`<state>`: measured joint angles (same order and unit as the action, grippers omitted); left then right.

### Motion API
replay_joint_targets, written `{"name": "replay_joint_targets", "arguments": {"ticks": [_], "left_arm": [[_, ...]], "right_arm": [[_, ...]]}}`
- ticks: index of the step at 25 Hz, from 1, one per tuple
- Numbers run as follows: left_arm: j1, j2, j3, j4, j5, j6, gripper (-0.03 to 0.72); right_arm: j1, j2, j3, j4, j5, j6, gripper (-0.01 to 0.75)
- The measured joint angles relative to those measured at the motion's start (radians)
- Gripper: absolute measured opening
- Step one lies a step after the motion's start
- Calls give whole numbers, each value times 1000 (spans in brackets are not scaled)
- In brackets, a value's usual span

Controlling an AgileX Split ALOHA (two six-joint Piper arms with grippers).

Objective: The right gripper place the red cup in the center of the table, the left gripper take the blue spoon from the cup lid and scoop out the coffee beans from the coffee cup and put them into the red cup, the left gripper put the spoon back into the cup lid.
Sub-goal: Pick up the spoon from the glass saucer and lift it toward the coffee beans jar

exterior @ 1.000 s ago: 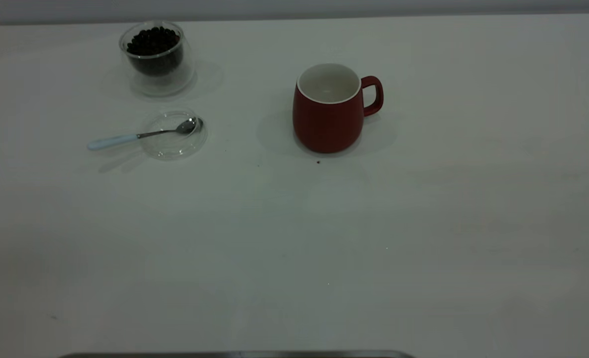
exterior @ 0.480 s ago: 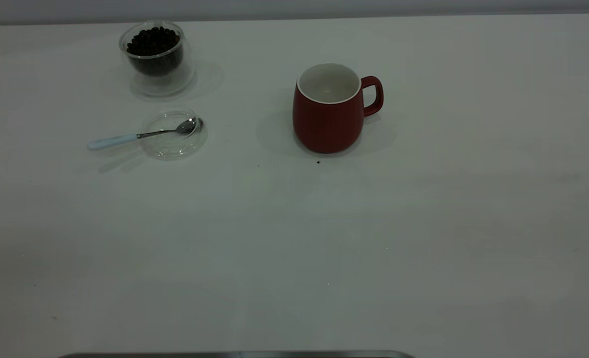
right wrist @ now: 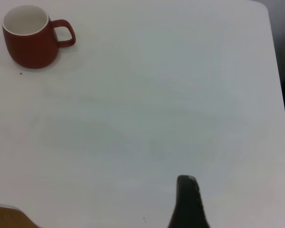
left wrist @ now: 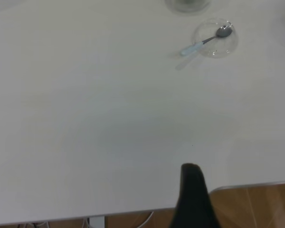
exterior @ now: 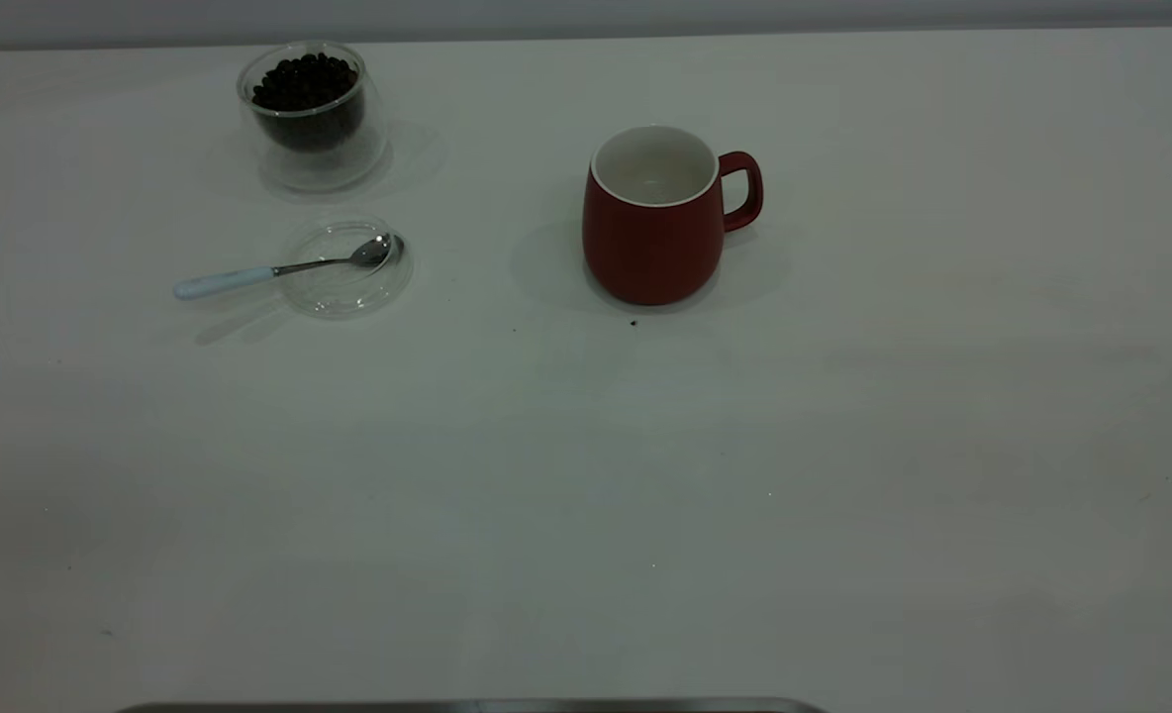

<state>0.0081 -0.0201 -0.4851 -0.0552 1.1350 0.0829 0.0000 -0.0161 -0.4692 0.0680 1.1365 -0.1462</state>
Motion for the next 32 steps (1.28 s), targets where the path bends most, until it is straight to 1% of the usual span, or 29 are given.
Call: {"name": "replay_joint_targets", "arguments": {"ticks": [16, 20, 24, 27, 30, 32], "left_arm": [[0, 0, 0, 0, 0, -3, 588], [0, 29, -20, -1, 1, -73, 588], [0, 182, -73, -12, 12, -119, 588], [0, 367, -110, -77, -8, -123, 588], [0, 542, -130, -147, -87, -113, 588], [0, 682, -144, -199, -173, -91, 588]], "right_arm": [[0, 0, 0, 0, 0, 0, 590], [0, 0, 0, 0, 0, 0, 590], [0, 0, 0, 0, 0, 0, 590], [0, 0, 0, 0, 0, 0, 590], [0, 0, 0, 0, 0, 0, 590], [0, 0, 0, 0, 0, 0, 590]]}}
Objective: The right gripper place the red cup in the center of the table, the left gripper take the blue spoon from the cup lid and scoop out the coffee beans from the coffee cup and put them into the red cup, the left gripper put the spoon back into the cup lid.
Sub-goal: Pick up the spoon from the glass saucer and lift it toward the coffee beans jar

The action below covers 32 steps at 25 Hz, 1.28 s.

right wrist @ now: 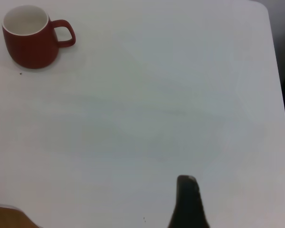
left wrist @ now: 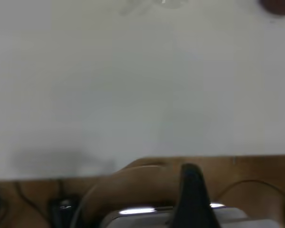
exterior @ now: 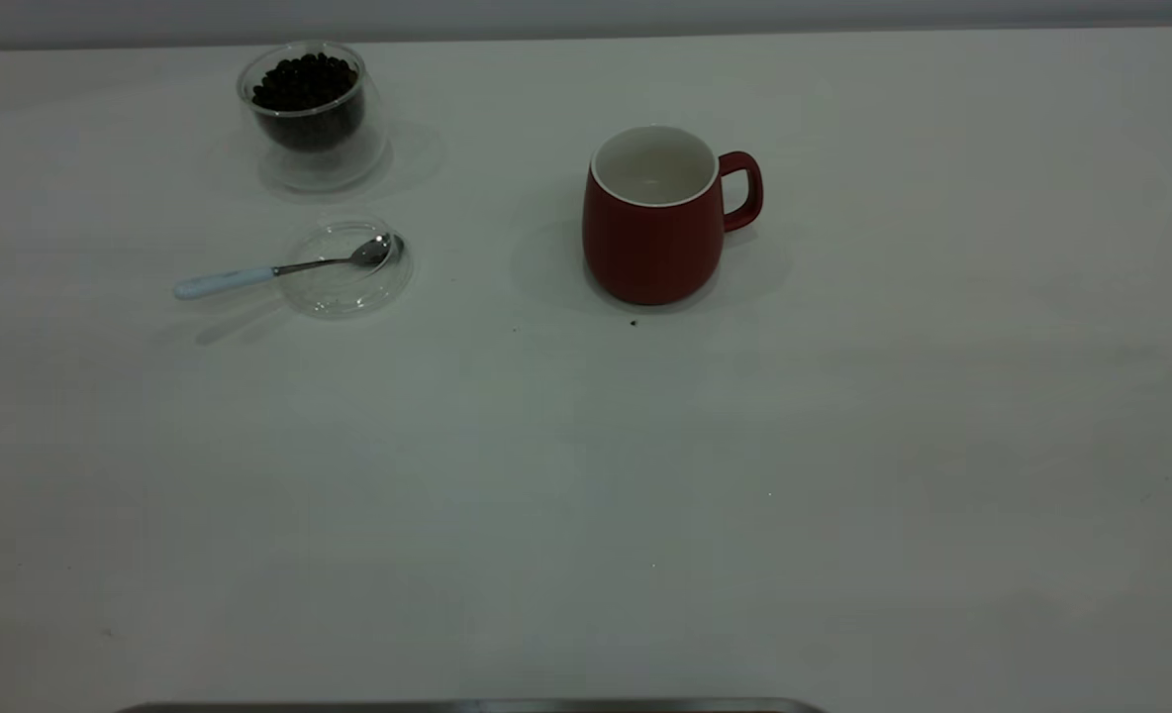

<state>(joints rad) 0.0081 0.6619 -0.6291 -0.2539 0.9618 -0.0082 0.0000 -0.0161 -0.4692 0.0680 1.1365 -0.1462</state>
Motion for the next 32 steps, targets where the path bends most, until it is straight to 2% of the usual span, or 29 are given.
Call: {"name": "replay_joint_targets", "arguments": {"ticks": [4, 8, 13, 16, 18, 21, 25, 32], "left_arm": [[0, 226, -49, -45, -140, 34, 588], [38, 431, -151, -57, -178, 41, 588], [146, 665, -308, -162, -151, 126, 588], [255, 790, -340, -289, -123, 223, 588], [324, 868, -339, -364, -104, 329, 588], [390, 964, -340, -481, -96, 509, 588], [426, 1081, -346, -610, -102, 701, 588], [435, 1298, -348, -731, -171, 874, 588]], "right_arm": [[0, 0, 0, 0, 0, 0, 590], [0, 0, 0, 0, 0, 0, 590], [0, 0, 0, 0, 0, 0, 590], [0, 0, 0, 0, 0, 0, 590], [0, 0, 0, 0, 0, 0, 590], [0, 0, 0, 0, 0, 0, 590], [0, 0, 0, 0, 0, 0, 590], [0, 0, 0, 0, 0, 0, 590]]}}
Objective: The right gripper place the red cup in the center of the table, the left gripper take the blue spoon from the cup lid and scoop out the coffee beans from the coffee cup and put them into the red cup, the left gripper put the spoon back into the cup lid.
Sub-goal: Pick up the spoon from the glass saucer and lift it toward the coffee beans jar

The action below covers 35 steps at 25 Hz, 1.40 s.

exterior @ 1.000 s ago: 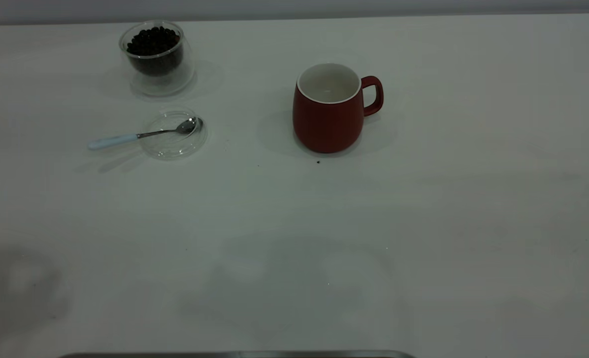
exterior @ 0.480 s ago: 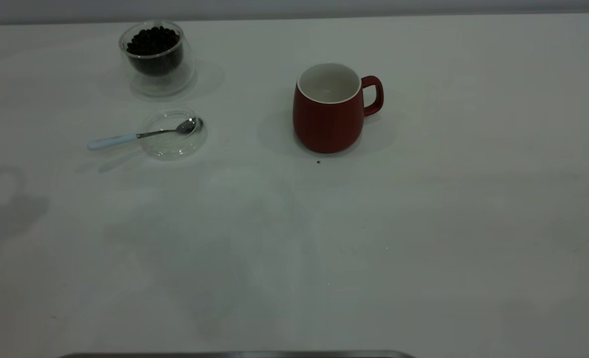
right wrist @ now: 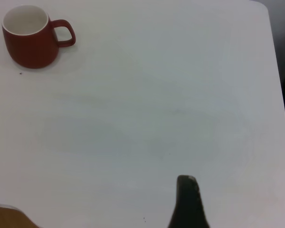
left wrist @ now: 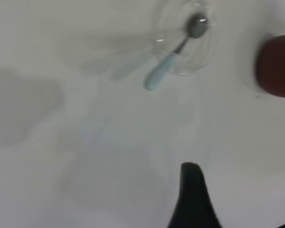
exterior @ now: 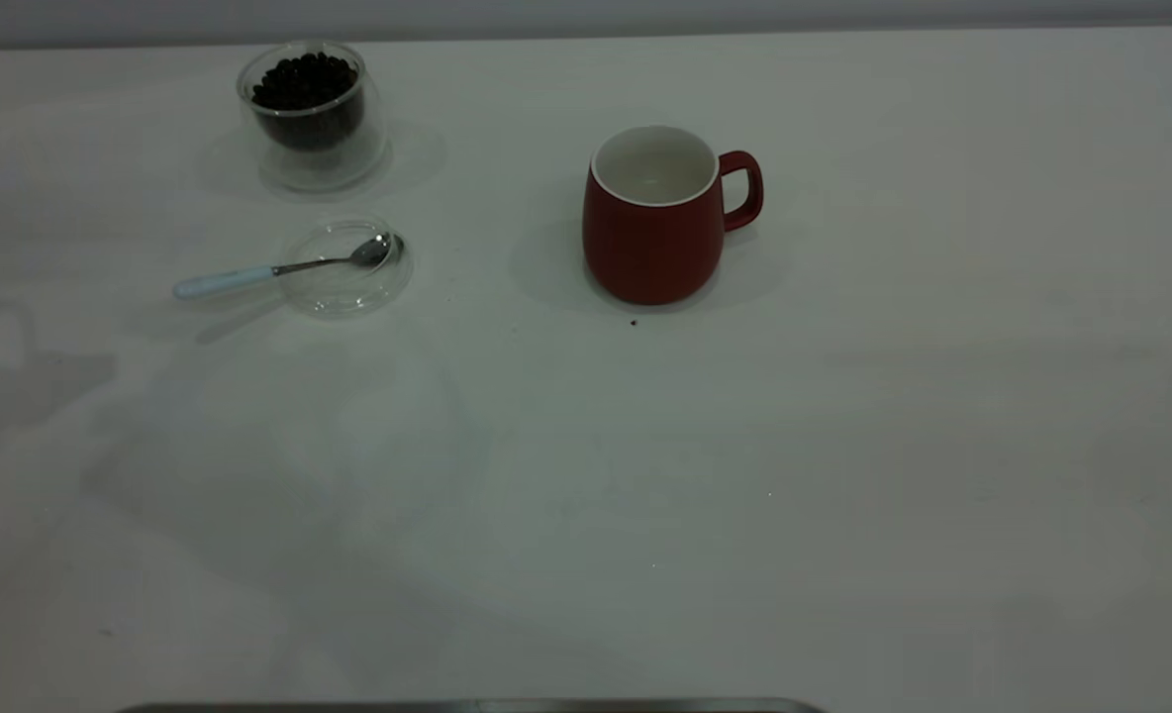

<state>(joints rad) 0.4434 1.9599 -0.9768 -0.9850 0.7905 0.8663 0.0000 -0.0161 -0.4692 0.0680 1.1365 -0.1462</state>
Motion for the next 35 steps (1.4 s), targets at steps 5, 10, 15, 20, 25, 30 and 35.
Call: {"name": "replay_joint_targets", "arguments": {"ticks": [5, 10, 15, 20, 25, 30, 35], "left_arm": [[1, 136, -3, -79, -34, 114, 588], [1, 269, -8, -256, -49, 285, 588], [1, 371, -9, -442, -19, 474, 588], [1, 463, -10, -560, 74, 595, 588], [1, 539, -10, -610, 112, 660, 588], [1, 585, -13, -676, 179, 724, 588], [1, 606, -18, -694, 213, 753, 588]], "right_arm": [[0, 0, 0, 0, 0, 0, 590], [0, 0, 0, 0, 0, 1, 590], [0, 0, 0, 0, 0, 1, 590], [0, 0, 0, 0, 0, 1, 590], [0, 0, 0, 0, 0, 1, 590], [0, 0, 0, 0, 0, 1, 590], [0, 0, 0, 0, 0, 1, 590]]}}
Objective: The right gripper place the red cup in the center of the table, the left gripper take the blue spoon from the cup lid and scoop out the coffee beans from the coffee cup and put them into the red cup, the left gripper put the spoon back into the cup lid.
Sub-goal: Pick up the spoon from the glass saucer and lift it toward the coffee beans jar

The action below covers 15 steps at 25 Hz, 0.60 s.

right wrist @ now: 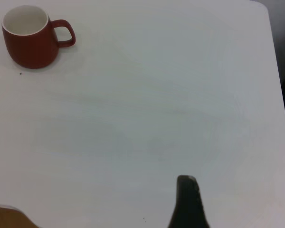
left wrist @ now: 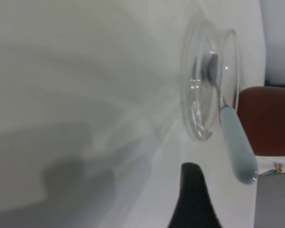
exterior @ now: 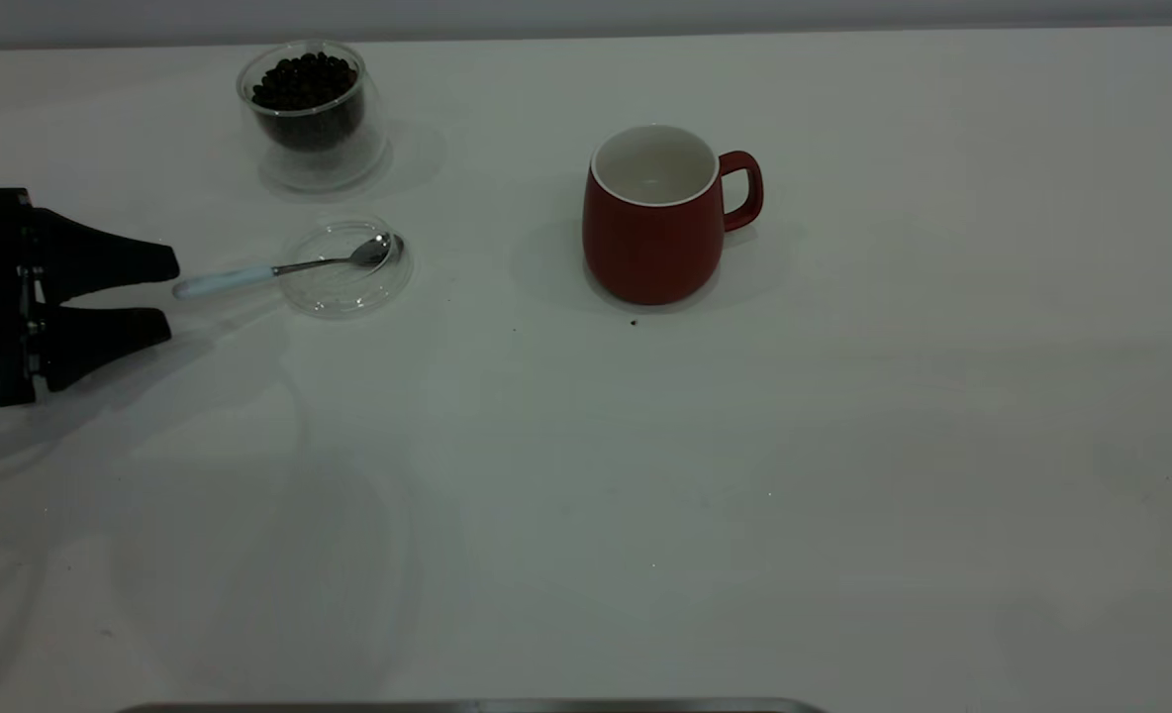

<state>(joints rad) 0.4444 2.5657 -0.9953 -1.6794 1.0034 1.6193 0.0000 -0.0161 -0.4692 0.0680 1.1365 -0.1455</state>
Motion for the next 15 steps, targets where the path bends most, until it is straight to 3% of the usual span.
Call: {"name": "replay_joint_targets", "arguments": {"ticks": [15], "left_arm": [[-30, 2, 0, -56, 30, 24, 588]], "right_arm": [[0, 0, 0, 0, 0, 0, 590]]}}
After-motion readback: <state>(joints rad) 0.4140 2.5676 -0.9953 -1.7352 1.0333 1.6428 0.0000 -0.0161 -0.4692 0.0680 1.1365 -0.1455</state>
